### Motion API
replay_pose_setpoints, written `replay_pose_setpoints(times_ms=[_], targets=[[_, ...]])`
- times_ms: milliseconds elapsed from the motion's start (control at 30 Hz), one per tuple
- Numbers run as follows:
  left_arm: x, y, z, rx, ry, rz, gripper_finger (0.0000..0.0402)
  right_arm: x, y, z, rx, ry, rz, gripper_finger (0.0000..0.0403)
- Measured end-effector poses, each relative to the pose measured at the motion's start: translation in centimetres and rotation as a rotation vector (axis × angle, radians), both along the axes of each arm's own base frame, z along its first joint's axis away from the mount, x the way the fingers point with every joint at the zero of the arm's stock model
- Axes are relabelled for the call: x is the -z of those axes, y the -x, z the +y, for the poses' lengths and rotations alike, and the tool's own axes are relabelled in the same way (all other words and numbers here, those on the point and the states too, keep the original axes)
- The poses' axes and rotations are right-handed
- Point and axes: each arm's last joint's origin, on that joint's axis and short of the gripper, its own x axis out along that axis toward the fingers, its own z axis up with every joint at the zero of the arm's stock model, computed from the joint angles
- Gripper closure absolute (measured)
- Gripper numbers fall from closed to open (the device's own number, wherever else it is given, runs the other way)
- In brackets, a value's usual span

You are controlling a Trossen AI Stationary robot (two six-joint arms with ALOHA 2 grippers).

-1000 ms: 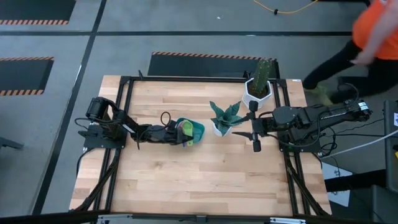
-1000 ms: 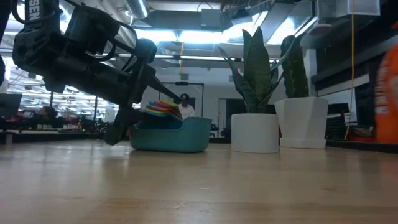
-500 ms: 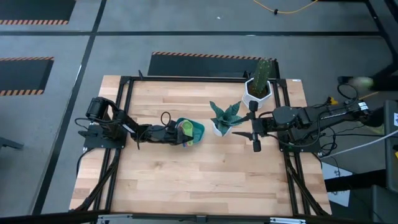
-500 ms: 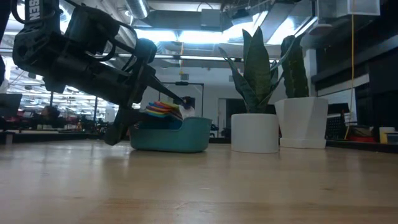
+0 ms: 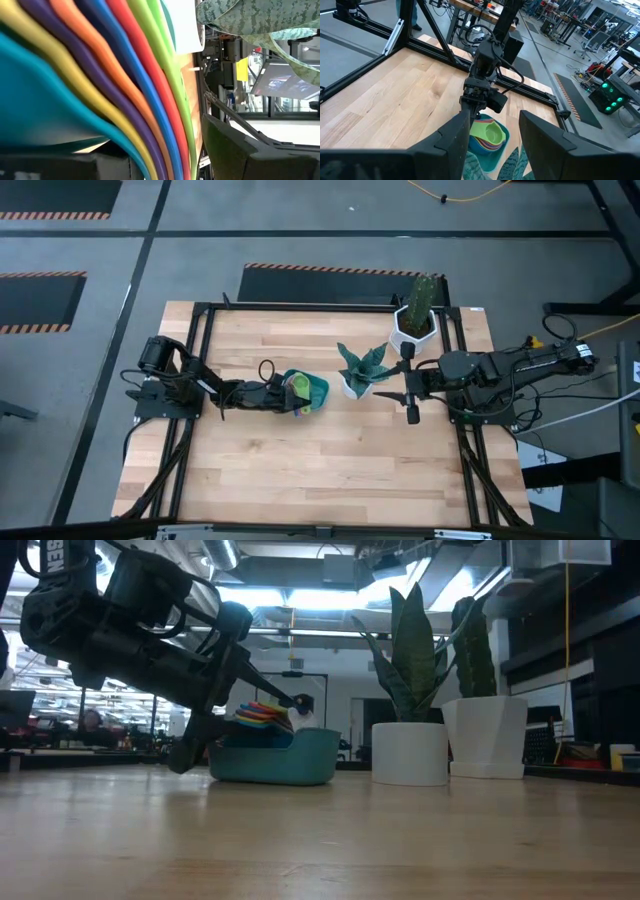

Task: Nest measuring cups in basket
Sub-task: Put the stacked measuring cups into the blue bin

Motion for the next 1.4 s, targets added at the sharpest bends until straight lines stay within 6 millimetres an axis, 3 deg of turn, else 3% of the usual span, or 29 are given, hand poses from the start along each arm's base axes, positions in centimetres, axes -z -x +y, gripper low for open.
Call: replay_pose_setpoints(times_ms=[733, 1400], targets=[[-0.12, -0.04, 0.48, -0.048, -0.055, -0.008, 0.023, 0.01, 0.0, 0.01, -0.001, 0.0, 0.0, 0.0227], [0.15, 0.01, 0.43, -0.054, 0.022, 0.015, 0.0096, 0.0, 0.0, 0.01, -0.001, 0.0, 0.0, 0.0227]])
